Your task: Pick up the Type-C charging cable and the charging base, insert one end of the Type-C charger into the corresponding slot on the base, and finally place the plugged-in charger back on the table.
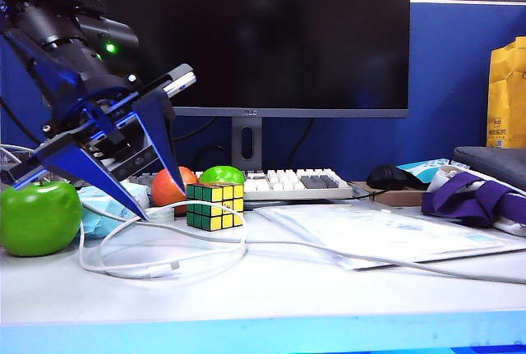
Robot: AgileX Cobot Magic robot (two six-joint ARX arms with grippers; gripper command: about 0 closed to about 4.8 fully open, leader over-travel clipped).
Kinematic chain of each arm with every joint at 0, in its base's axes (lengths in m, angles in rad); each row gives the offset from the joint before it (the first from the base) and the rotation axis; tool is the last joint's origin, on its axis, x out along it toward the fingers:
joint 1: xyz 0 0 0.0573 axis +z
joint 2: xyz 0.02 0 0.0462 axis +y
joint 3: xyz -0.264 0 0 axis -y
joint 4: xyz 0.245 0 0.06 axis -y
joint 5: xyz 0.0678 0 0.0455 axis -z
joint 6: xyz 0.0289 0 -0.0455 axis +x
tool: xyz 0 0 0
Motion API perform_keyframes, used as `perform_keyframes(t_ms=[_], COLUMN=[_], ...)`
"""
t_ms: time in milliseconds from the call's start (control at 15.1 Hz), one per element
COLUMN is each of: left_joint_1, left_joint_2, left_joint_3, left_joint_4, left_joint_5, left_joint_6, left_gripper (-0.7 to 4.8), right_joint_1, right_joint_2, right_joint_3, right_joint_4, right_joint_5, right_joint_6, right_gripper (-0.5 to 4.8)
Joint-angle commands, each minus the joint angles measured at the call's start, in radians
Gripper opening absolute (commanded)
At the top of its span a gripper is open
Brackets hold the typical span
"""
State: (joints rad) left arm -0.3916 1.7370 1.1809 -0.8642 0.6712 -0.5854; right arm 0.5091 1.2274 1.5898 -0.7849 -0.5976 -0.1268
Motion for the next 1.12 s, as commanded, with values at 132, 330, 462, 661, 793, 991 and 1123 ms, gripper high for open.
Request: perform_keyframes(t_ms=[132, 330, 462, 661, 793, 991, 1123], left_joint_1=[-0.002, -0.002, -0.002, -0.002, -0.002, -0.002, -0.002], left_joint_2=[0.026, 0.04, 0.06, 0.079, 0.089, 0.095, 0.095], left_joint_3=[-0.007, -0.024, -0.034, -0.037, -0.037, -0.037, -0.038], left_joint_4=[0.016, 0.023, 0.055, 0.104, 0.117, 0.084, 0.084], left_joint_5=[-0.017, -0.013, -0.021, -0.023, -0.024, -0.002, -0.063], left_joint_6=[-0.017, -0.017, -0.035, -0.071, -0.081, -0.069, -0.07], left_gripper=[1.83, 1.83, 1.83, 1.83, 1.83, 1.83, 1.82], right_joint_1=[0.001, 0.001, 0.001, 0.001, 0.001, 0.001, 0.001], right_joint_2=[-0.007, -0.007, -0.007, -0.007, -0.007, -0.007, -0.007], right_joint_3=[0.006, 0.006, 0.006, 0.006, 0.006, 0.006, 0.006], right_joint_4=[0.018, 0.004, 0.002, -0.006, -0.008, -0.008, -0.008], right_joint_5=[-0.007, -0.007, -0.007, -0.007, -0.007, -0.007, -0.007], right_joint_6=[0.004, 0.003, 0.004, 0.004, 0.004, 0.004, 0.004], right_gripper=[-0.04, -0.05, -0.04, -0.04, -0.05, -0.04, -0.04])
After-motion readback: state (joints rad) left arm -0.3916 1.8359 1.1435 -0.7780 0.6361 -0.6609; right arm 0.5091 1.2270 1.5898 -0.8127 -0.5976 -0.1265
